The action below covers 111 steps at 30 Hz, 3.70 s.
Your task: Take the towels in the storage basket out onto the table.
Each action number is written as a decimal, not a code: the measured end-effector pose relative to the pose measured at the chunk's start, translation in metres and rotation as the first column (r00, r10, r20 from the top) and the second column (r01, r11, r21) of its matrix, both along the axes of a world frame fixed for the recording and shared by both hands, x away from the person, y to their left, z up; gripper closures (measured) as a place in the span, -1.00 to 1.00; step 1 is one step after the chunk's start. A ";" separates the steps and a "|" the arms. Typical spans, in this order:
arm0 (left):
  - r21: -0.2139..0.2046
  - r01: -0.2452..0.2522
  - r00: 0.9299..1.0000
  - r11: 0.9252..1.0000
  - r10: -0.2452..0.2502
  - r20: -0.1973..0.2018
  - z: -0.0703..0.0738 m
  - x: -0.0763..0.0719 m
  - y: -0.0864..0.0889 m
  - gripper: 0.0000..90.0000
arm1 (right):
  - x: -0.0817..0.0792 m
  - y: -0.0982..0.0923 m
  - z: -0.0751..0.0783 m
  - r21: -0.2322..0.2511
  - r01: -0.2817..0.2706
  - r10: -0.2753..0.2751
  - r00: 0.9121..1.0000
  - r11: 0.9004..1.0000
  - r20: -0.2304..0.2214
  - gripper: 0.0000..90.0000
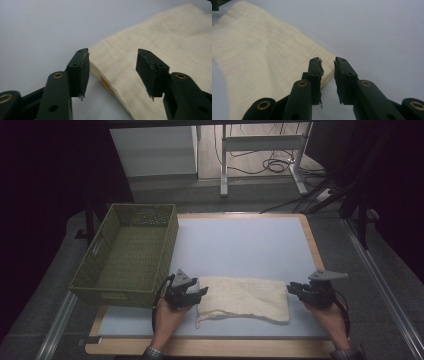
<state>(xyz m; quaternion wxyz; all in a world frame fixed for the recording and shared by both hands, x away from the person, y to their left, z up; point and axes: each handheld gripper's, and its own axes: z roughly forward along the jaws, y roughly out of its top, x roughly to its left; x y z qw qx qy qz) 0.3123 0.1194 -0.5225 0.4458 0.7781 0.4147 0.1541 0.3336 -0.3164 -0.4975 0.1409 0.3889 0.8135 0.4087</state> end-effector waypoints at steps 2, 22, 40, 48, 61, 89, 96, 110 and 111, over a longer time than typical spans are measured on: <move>0.004 -0.021 1.000 1.000 0.021 -0.007 0.001 0.009 0.000 0.01 | 0.013 0.007 -0.004 -0.013 0.005 -0.005 1.000 1.000 -0.007 0.59; 0.080 -0.024 0.997 0.996 0.029 -0.066 -0.015 0.044 -0.010 0.12 | 0.071 0.023 -0.005 -0.199 0.050 -0.051 0.999 0.979 -0.001 0.91; 0.151 -0.020 0.996 0.988 0.033 -0.081 -0.023 0.058 -0.008 -0.40 | 0.030 0.010 0.001 -0.074 0.027 -0.028 0.999 0.997 -0.023 0.44; 0.141 -0.023 0.996 0.990 0.035 -0.081 -0.024 0.058 -0.008 -0.41 | 0.008 0.027 0.007 -0.048 -0.043 0.041 0.998 0.998 -0.040 0.31; 0.137 -0.023 0.996 0.990 0.034 -0.082 -0.024 0.058 -0.007 -0.41 | -0.014 0.085 -0.002 -0.040 -0.194 0.191 0.979 0.980 -0.065 0.22; 0.032 -0.025 0.994 0.999 0.028 -0.107 -0.024 0.060 0.003 -0.70 | -0.033 0.228 -0.021 -0.050 -0.493 0.487 0.867 0.868 -0.103 0.47; 0.049 -0.014 0.997 0.999 0.018 -0.075 -0.023 0.057 0.001 -0.73 | -0.036 0.235 -0.020 -0.071 -0.496 0.490 0.868 0.866 -0.080 0.96; 0.154 -0.036 0.995 0.987 0.049 -0.082 -0.024 0.058 -0.009 -0.58 | -0.047 0.231 -0.021 -0.040 -0.497 0.492 0.865 0.867 -0.101 0.37; 0.155 -0.036 0.995 0.987 0.049 -0.083 -0.024 0.058 -0.010 -0.56 | -0.048 0.232 -0.022 -0.042 -0.497 0.492 0.865 0.866 -0.098 0.30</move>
